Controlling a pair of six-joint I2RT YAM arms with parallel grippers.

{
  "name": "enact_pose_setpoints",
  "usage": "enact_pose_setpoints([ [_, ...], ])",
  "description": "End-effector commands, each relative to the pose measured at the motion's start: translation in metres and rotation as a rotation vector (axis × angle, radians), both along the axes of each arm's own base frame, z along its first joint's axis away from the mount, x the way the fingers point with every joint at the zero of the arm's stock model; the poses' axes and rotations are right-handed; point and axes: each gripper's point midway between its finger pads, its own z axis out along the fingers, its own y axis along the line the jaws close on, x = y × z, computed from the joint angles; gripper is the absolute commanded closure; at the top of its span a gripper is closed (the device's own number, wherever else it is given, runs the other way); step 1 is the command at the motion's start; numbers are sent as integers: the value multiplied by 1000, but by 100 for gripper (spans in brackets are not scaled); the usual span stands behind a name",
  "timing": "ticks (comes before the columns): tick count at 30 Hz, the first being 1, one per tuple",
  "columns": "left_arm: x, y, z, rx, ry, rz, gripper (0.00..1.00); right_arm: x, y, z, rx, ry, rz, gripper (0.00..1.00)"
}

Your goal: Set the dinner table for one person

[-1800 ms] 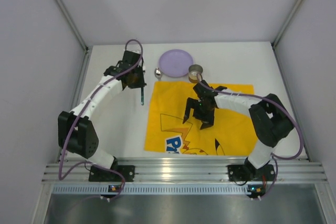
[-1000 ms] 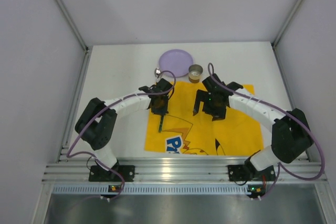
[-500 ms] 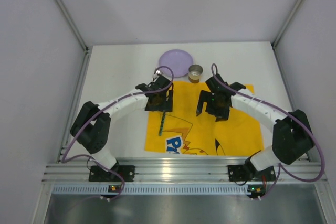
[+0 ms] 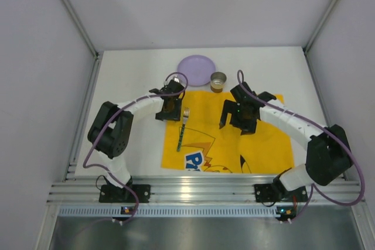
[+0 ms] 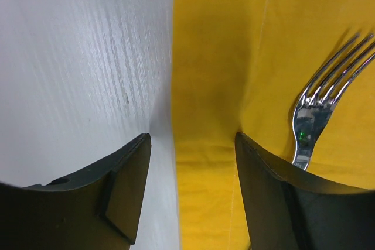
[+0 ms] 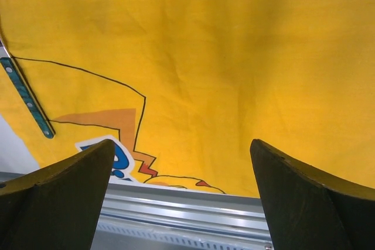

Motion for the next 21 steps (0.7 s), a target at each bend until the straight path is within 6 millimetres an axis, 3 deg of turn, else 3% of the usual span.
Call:
enact_pose_setpoints([
  [1, 18, -1, -1, -35, -36, -19, 35, 10, -1, 24, 19, -72, 0, 0],
  [4, 18, 0, -6, -38, -20, -14, 51, 10, -1, 24, 18, -68, 0, 0],
  [5, 18, -2, -7, -51, -19, -17, 65, 11, -1, 24, 16, -66, 0, 0],
  [10, 2, -1, -11, -78, 9, -24, 99, 36, 8, 39, 10, -124, 20, 0],
  [11, -1, 1, -11, -78, 15, -21, 100, 42, 15, 38, 21, -122, 36, 0],
  [13, -12, 8, -10, -72, 24, -13, 100, 61, 35, 59, 85, -182, 71, 0],
  [14, -14, 9, -2, -80, 8, -11, 100, 68, 44, 57, 100, -173, 89, 0],
  [15, -22, 15, -5, -69, 16, -5, 100, 81, 55, 74, 127, -217, 101, 0],
  [17, -25, 20, 5, -69, -5, 3, 100, 94, 71, 71, 132, -207, 127, 0],
  [18, -28, 23, 4, -61, -2, 5, 100, 107, 81, 85, 153, -242, 129, 0],
  [20, -29, 31, 8, -38, -9, 16, 100, 115, 97, 73, 158, -207, 146, 0],
  [21, -29, 33, 11, -33, -17, 14, 100, 125, 107, 84, 177, -235, 152, 0],
])
